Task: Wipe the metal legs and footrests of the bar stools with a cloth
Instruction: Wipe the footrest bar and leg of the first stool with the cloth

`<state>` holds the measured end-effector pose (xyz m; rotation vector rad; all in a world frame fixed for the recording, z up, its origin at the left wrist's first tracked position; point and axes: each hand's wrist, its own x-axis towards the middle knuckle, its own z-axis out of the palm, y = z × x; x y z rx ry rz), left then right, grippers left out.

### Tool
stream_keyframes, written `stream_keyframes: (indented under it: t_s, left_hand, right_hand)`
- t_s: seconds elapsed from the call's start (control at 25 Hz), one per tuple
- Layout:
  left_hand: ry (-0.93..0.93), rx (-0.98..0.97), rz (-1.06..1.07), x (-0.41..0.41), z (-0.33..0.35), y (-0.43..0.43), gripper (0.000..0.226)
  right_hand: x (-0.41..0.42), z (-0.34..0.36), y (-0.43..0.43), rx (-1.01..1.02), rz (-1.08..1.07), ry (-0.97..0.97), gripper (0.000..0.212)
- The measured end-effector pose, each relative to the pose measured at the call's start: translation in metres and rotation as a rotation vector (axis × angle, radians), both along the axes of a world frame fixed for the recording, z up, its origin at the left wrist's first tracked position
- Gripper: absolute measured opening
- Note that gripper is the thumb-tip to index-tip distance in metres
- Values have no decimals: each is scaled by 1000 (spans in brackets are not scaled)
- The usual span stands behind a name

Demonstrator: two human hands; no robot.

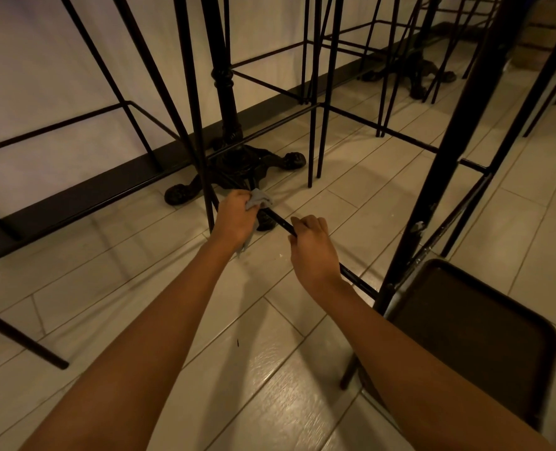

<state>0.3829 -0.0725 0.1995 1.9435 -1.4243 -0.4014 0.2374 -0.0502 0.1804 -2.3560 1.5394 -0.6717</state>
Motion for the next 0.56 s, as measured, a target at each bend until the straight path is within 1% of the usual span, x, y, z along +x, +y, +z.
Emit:
stream_keyframes:
  t_s: [0.2,0.44,0.56]
  left_hand:
    - [-44,-40,-51,-15,-7,7,25]
    - [-93,-84,-78,-37,-8,21,26]
    - [-83,-91,-102,-47,-13,28,29]
  right_hand:
    - [-10,4,8,-21,-38,48,33]
    - [-20,5,15,42,-49,82,31]
    - [-21,6,16,55,-50,70,32]
